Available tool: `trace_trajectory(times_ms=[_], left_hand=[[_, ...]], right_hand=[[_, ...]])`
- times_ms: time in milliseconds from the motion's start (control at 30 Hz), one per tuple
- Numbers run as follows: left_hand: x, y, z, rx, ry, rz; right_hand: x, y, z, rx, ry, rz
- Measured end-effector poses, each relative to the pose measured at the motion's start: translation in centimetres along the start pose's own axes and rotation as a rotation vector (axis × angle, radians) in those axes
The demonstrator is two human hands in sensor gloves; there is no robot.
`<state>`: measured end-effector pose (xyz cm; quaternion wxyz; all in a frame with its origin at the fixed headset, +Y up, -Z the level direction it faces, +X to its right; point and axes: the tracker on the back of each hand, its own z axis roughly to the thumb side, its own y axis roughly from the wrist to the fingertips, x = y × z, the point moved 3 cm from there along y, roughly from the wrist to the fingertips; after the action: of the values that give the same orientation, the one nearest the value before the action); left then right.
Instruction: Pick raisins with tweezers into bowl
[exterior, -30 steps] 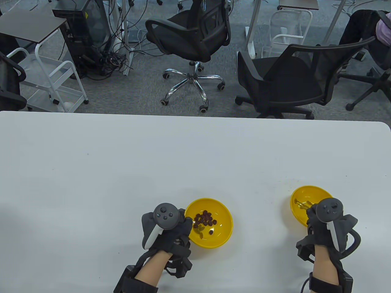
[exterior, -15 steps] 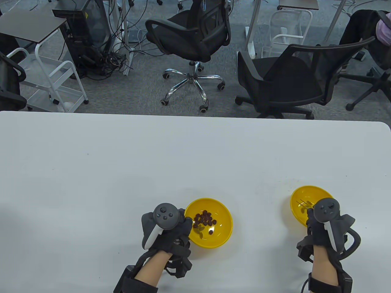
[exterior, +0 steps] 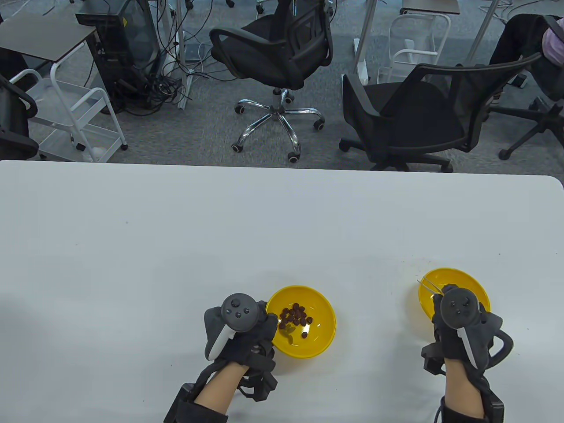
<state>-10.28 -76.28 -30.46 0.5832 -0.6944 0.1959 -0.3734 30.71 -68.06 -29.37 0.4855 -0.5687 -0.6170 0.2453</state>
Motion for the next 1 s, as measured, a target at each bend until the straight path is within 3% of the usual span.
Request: trace_trajectory(times_ms=[167, 633, 1000], left_hand=[[0.0, 0.0, 0.0, 0.001, 0.003, 0.002], [0.1, -0.1, 0.2, 0.014, 0.003, 0.004], [0.3, -0.1, 0.4, 0.025, 0.006, -0.001]], right_hand=[[0.5, -1.5, 3.0, 0.13, -0.026, -0.034], [-2.0, -7.6, 11.3, 0.529, 0.055, 0.134], [-3.4, -10.3, 13.8, 0.705, 0.002, 0.222]])
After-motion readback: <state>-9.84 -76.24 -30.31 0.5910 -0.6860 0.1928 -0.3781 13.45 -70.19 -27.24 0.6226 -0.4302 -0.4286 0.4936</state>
